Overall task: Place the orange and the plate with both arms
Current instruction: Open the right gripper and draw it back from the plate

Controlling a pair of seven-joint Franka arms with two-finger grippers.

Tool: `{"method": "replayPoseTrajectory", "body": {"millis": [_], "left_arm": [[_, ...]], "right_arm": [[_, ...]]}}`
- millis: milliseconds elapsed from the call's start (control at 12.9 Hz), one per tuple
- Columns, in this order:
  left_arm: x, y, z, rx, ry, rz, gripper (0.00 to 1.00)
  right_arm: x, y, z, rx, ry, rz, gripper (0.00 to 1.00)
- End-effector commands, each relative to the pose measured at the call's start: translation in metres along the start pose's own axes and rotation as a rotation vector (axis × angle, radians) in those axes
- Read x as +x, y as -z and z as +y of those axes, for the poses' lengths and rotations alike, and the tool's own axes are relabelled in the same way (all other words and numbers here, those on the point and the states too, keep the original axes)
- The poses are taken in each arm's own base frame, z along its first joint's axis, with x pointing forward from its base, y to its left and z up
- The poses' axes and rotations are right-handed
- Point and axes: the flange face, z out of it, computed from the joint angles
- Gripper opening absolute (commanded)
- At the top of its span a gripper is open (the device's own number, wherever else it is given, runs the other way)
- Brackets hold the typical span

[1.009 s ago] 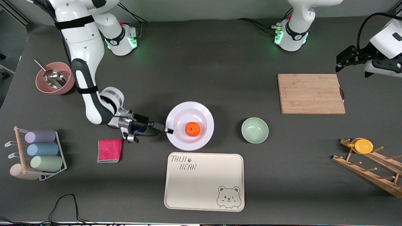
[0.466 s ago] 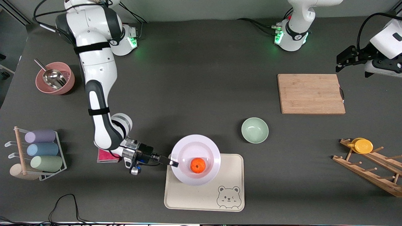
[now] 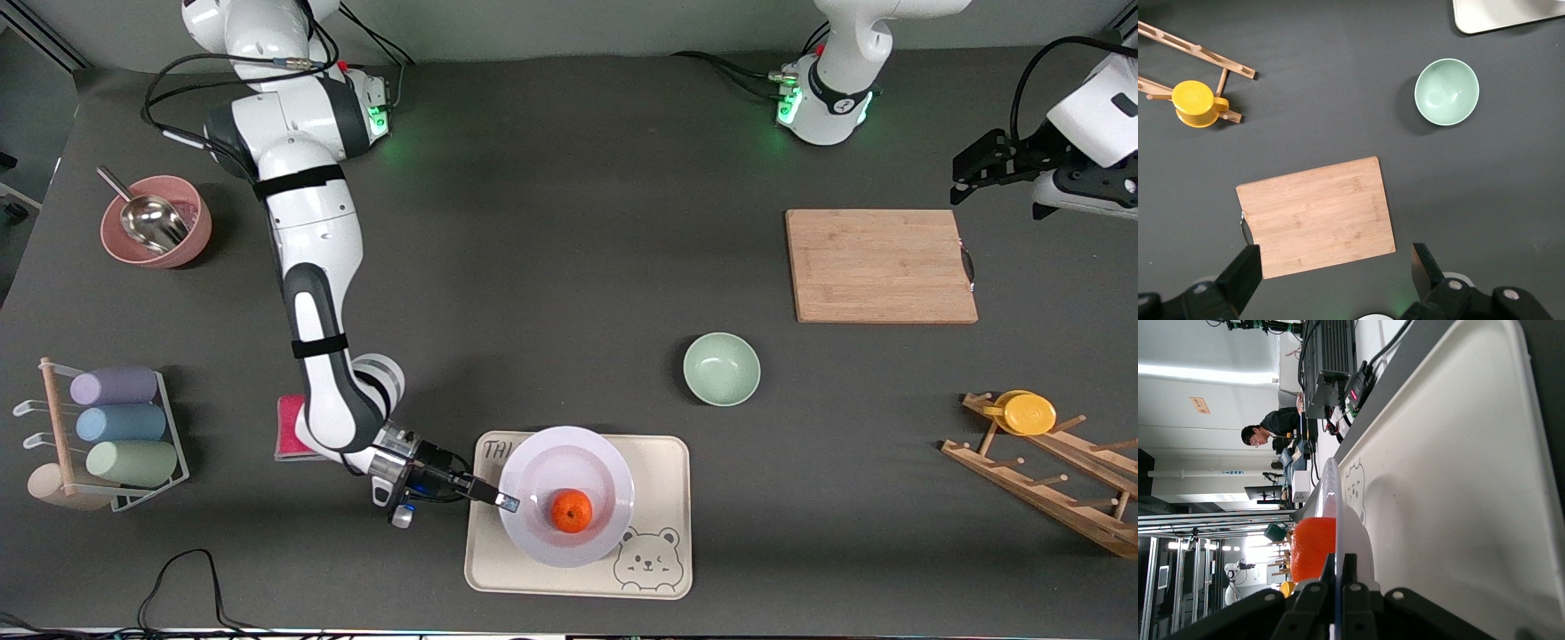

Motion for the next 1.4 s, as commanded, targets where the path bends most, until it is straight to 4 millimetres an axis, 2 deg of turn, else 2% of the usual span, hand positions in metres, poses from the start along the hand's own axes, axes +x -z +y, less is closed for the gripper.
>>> {"method": "replayPoseTrajectory", "body": {"millis": [0, 311, 388, 466, 621, 699, 776, 854, 932, 1087, 1242, 1320], "left_arm": [[-0.002, 0.002, 0.0, -0.008, 0.016, 0.012, 1.0], [-0.005, 0.003, 0.0, -0.01, 0.015, 0.002, 1.0], [-0.006, 0.003, 0.001, -0.011, 0.014, -0.006, 1.0], [-0.008, 0.003, -0.001, -0.013, 0.017, -0.019, 1.0], [-0.008, 0.002, 0.001, -0.032, 0.018, -0.022, 1.0], [-0.008, 0.001, -0.001, -0.045, 0.026, -0.025, 1.0], [-0.008, 0.0, -0.002, -0.047, 0.027, -0.024, 1.0], [-0.008, 0.0, -0.005, -0.046, 0.033, -0.026, 1.0], [-0.01, -0.001, -0.019, -0.045, 0.061, -0.026, 1.0], [-0.011, -0.003, -0.033, -0.044, 0.087, -0.023, 1.0], [-0.012, -0.002, -0.035, -0.045, 0.095, -0.021, 1.0], [-0.013, -0.002, -0.035, -0.045, 0.096, -0.029, 1.0]], "right_arm": [[0.003, -0.01, 0.0, 0.015, -0.012, 0.01, 0.0], [0.002, -0.014, 0.004, 0.015, 0.008, 0.01, 0.0], [0.004, -0.012, 0.005, 0.016, 0.005, 0.015, 0.21], [0.004, -0.011, 0.006, 0.015, 0.003, 0.016, 0.3], [0.005, -0.01, 0.007, 0.016, 0.003, 0.016, 0.35], [0.007, -0.008, 0.006, 0.017, 0.001, 0.019, 0.64], [0.007, -0.008, 0.006, 0.018, 0.0, 0.02, 1.0], [0.009, -0.006, 0.006, 0.018, -0.002, 0.023, 1.0], [0.016, 0.001, 0.006, 0.02, -0.002, 0.033, 1.0], [0.028, 0.013, -0.002, 0.017, 0.005, 0.048, 1.0], [0.038, 0.024, -0.016, -0.021, 0.06, 0.033, 1.0], [0.047, 0.034, -0.029, -0.053, 0.089, 0.021, 1.0]]}}
